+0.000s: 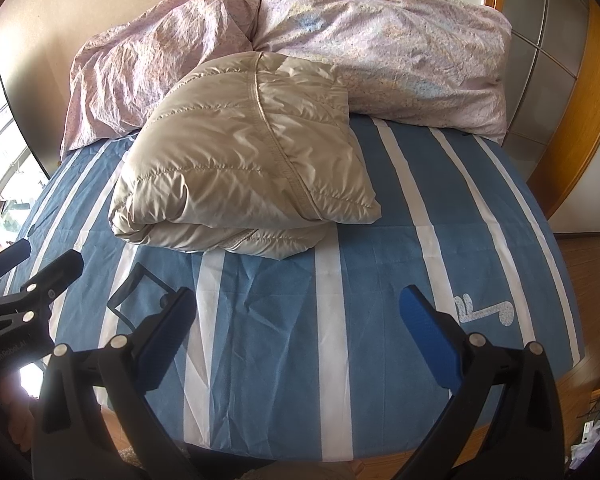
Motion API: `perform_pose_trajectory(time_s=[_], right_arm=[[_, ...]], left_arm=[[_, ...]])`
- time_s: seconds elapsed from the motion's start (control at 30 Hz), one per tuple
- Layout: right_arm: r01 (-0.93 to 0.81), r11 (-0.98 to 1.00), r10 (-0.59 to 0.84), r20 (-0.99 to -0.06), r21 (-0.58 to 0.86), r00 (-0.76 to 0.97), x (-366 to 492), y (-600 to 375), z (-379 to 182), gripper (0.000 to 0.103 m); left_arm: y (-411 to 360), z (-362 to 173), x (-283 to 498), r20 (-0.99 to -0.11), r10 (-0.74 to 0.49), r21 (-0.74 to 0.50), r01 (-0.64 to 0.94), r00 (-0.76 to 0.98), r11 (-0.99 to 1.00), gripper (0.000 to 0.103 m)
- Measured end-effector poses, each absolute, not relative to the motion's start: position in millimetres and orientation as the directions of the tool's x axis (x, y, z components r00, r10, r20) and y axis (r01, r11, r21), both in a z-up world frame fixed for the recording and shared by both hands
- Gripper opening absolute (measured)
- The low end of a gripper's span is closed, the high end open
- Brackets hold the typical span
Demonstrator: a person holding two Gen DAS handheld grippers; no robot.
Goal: Fold large clothes
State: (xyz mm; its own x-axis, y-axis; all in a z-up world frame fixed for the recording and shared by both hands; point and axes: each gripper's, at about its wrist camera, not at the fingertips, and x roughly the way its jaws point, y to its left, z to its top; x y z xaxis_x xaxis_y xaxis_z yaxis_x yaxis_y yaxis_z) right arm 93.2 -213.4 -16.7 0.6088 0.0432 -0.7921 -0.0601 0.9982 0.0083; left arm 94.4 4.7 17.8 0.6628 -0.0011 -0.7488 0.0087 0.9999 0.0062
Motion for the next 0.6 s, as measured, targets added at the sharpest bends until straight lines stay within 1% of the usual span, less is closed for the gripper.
perform_pose_trajectory(time_s=[0.6], right_arm=[[-0.062, 0.998, 0.046, -0.792, 0.01, 0.608, 94.6, -214.1, -16.6, 0.101]], left_arm=[[4.5, 17.7, 94.8, -0.751, -0.004, 0.006, 0.012, 0.661, 1.0, 0.102]])
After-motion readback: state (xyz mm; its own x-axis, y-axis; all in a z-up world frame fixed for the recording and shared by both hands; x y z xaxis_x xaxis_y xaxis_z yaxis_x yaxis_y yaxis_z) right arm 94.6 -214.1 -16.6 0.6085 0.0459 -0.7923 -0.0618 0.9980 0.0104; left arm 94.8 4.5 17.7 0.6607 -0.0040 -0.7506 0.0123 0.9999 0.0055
